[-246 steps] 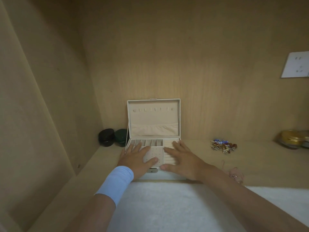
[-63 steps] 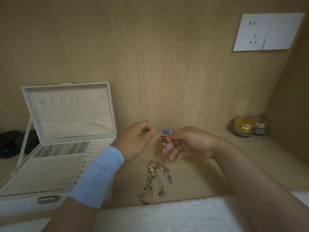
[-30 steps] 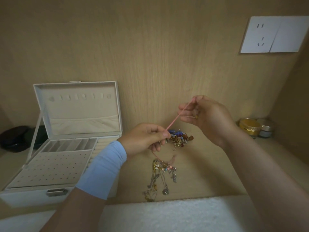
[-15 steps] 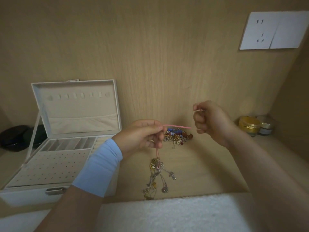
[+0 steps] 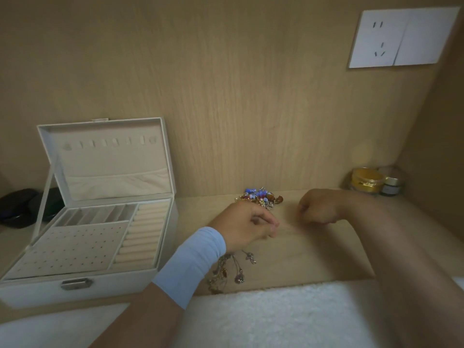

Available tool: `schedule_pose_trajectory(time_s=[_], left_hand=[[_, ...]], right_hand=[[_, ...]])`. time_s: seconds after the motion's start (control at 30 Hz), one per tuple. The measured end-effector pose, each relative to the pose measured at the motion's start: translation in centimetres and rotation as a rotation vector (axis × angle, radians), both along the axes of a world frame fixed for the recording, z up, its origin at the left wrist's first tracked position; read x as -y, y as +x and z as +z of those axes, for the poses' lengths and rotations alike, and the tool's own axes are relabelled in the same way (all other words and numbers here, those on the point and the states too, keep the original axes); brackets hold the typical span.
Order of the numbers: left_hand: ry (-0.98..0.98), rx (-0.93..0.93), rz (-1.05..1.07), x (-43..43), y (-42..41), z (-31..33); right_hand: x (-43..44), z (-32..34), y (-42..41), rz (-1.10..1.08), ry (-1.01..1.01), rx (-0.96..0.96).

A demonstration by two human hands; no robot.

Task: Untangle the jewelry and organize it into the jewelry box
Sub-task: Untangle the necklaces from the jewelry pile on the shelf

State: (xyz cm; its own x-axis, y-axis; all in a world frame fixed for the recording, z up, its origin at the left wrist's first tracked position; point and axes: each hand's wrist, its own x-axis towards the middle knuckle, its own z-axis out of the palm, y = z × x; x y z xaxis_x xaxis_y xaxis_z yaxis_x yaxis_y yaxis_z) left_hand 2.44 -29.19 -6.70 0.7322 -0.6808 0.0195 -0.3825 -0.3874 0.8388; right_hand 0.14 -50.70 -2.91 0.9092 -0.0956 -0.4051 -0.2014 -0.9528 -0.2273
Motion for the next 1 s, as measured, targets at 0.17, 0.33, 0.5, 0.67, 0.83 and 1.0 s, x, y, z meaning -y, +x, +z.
schedule_pose_trajectory(time_s=[0.17,0.33,0.5,0.67,0.83,1.0], left_hand=[[0.089,0.049,-0.093,-0.2,-0.8,1.3],[0.300,-0.049,-0.350,-2.1,-2.3,3.5],[0.306,-0.067,-0.357,-3.7,-3.8,3.1],[0.120,0.221,0.006,-5.2,-2.3,3.0],[0.350,0.335,0.218,-5.4,-0.5,-0.1],[0.485,0.454,0.144,-5.4,-0.1,-1.0]], right_hand=[[-1.7,1.6,-1.2,0.077,0.187,0.038],[-3.7,3.7,-5.4,0.244,0.424,-0.204],[-5.7,2.8,-8.5,0.352,0.456,-0.490],[-6.0,3.0,-8.3,0.261,0.544,-0.319],[-8.1,0.7,-5.1,0.152,0.289,0.130],[-10.7,-2.0,-2.7,0.046,0.025,0.230]])
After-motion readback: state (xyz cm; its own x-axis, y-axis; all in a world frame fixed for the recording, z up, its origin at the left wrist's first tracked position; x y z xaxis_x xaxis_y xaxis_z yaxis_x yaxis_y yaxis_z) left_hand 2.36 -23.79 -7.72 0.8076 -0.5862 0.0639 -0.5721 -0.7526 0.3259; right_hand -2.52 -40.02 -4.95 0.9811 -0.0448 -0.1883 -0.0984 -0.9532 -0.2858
